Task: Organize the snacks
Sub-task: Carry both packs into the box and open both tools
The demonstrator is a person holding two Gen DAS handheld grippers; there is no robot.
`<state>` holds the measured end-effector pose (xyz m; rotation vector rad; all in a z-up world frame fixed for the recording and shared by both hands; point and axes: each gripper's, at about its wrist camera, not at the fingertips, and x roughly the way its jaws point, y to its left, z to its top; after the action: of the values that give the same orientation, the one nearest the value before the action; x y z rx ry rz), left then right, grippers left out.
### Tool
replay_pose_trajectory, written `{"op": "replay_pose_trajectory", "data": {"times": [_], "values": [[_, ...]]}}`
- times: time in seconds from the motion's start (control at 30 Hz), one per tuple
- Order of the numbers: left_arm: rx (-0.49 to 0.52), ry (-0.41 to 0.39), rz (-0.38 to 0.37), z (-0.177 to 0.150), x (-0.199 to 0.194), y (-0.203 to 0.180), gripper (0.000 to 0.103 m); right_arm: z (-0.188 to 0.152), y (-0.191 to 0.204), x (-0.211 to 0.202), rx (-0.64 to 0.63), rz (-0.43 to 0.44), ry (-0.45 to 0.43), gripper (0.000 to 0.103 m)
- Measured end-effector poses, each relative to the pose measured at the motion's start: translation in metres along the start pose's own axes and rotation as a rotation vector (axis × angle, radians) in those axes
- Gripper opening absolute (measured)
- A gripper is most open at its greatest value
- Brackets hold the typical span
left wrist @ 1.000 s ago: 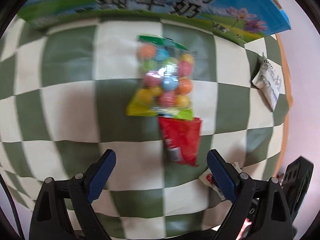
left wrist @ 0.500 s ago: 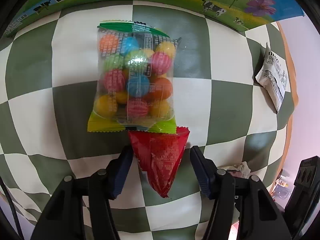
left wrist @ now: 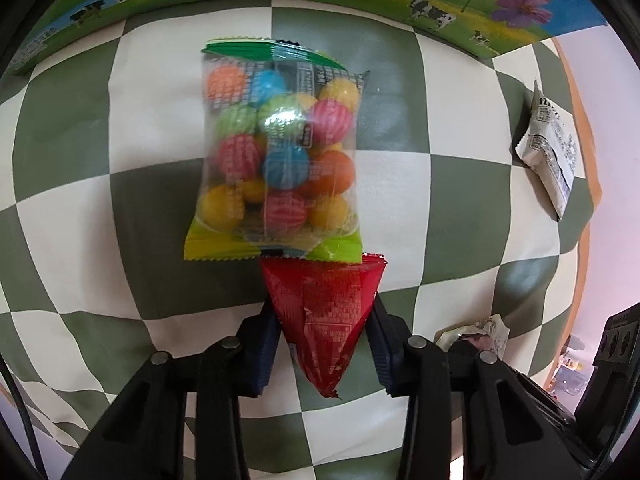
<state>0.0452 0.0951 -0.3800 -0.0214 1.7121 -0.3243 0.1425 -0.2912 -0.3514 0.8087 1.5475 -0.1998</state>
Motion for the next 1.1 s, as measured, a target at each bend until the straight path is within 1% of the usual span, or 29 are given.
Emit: {"op": "replay_pose_trajectory", "data": {"times": [0.17, 0.27, 0.43, 0.5, 0.57, 0.63, 0.67, 0.73, 0.77, 0.83, 0.93, 0.97, 1.03, 1.1], "values": [[0.005, -0.009, -0.026, -0.015, -0.015, 0.014, 0.037, -0.004, 0.01, -0.017, -0.058, -0.012, -0.035, 0.04], [-0.003, -0.014, -0.054, -0.027, -0.028, 0.022, 0.037, -0.008, 0.023, -0.026, -0.095, -0.008, -0.061, 0.04], [-0.004, -0.042, -0.115, -0.048, -0.064, 0.03, 0.037, -0.013, 0.036, -0.048, -0.156, 0.008, -0.095, 0.04], [0.006, -0.074, -0.138, -0.049, -0.085, 0.03, 0.037, -0.018, 0.046, -0.058, -0.192, 0.026, -0.108, 0.04], [0.004, -0.102, -0.161, -0.043, -0.106, 0.03, 0.037, -0.018, 0.057, -0.071, -0.221, 0.046, -0.122, 0.04], [0.001, -0.144, -0.19, -0.033, -0.133, 0.035, 0.037, -0.016, 0.074, -0.088, -0.265, 0.079, -0.141, 0.04], [0.0, -0.179, -0.203, -0.027, -0.151, 0.035, 0.037, -0.017, 0.08, -0.093, -0.277, 0.089, -0.147, 0.04], [0.003, -0.23, -0.212, -0.016, -0.176, 0.034, 0.037, -0.009, 0.102, -0.115, -0.319, 0.125, -0.174, 0.04], [0.002, -0.267, -0.212, -0.009, -0.194, 0.036, 0.037, -0.004, 0.111, -0.121, -0.331, 0.135, -0.185, 0.04], [0.005, -0.31, -0.2, 0.002, -0.217, 0.04, 0.037, 0.007, 0.135, -0.139, -0.371, 0.158, -0.219, 0.04], [-0.015, -0.381, -0.141, 0.033, -0.248, 0.057, 0.037, 0.029, 0.175, -0.158, -0.44, 0.162, -0.278, 0.04], [-0.022, -0.393, -0.124, 0.042, -0.25, 0.059, 0.037, 0.04, 0.191, -0.165, -0.469, 0.152, -0.302, 0.04], [-0.041, -0.416, -0.055, 0.065, -0.255, 0.072, 0.037, 0.055, 0.213, -0.166, -0.501, 0.121, -0.336, 0.04], [-0.055, -0.415, -0.008, 0.082, -0.254, 0.084, 0.038, 0.076, 0.234, -0.163, -0.526, 0.089, -0.345, 0.04]]}}
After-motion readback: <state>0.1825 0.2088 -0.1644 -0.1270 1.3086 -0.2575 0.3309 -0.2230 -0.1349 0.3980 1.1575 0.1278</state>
